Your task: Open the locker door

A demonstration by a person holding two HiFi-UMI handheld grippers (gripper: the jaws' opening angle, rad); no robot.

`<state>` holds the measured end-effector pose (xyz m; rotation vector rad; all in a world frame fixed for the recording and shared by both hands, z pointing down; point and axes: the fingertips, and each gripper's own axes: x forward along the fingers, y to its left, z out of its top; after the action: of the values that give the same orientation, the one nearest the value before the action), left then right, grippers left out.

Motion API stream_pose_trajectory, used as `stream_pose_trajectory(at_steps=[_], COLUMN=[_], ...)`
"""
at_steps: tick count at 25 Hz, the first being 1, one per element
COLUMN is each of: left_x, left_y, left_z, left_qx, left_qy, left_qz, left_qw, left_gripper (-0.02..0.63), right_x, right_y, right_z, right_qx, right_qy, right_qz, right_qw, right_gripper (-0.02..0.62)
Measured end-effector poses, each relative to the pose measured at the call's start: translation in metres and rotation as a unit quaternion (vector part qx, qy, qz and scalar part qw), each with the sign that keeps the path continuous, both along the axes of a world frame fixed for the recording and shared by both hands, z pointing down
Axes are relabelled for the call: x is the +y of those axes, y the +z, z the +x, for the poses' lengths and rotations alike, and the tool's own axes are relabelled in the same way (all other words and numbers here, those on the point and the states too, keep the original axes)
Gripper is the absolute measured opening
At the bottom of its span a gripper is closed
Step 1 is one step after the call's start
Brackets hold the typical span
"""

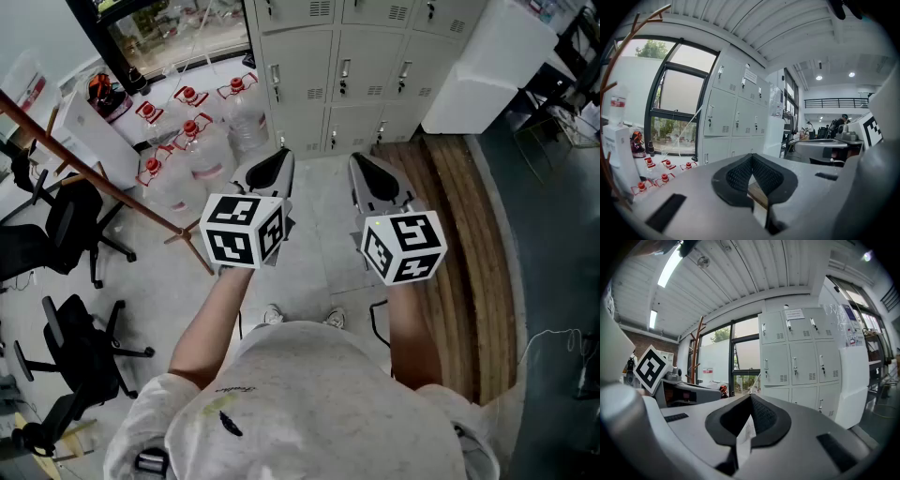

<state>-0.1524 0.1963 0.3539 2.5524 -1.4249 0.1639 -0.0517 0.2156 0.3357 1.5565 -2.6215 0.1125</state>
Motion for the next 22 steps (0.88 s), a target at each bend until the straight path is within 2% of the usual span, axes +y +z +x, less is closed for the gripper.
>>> stream_pose_trajectory(at_steps=[5,11,22], left_x=[0.004,0.004,-0.003], left_y=[0.001,0.002,0.003], left_z=[0.009,0.028,0.095], left_qx=[0.0,-0.001,-0.014], left_qy=[0.003,0.008,0.024], left_qz=[-0.001,-0.002,-0.004], left_qw=[1.0,1.0,0.9996], left_gripper=[0.007,0.007,0.007], right_x=[0.005,0.007,0.004], right_y=[-0.004,0.001,0.003], right_z=[0.011,0.028,0.088], right_qx=[-0.02,-0.02,-0.038], right_qy=[0.008,0.009,0.01], right_qz=[0.01,0.003,0.004], right_qw=[1.0,1.0,0.999], right_gripper=[0.003,0.003,0.003])
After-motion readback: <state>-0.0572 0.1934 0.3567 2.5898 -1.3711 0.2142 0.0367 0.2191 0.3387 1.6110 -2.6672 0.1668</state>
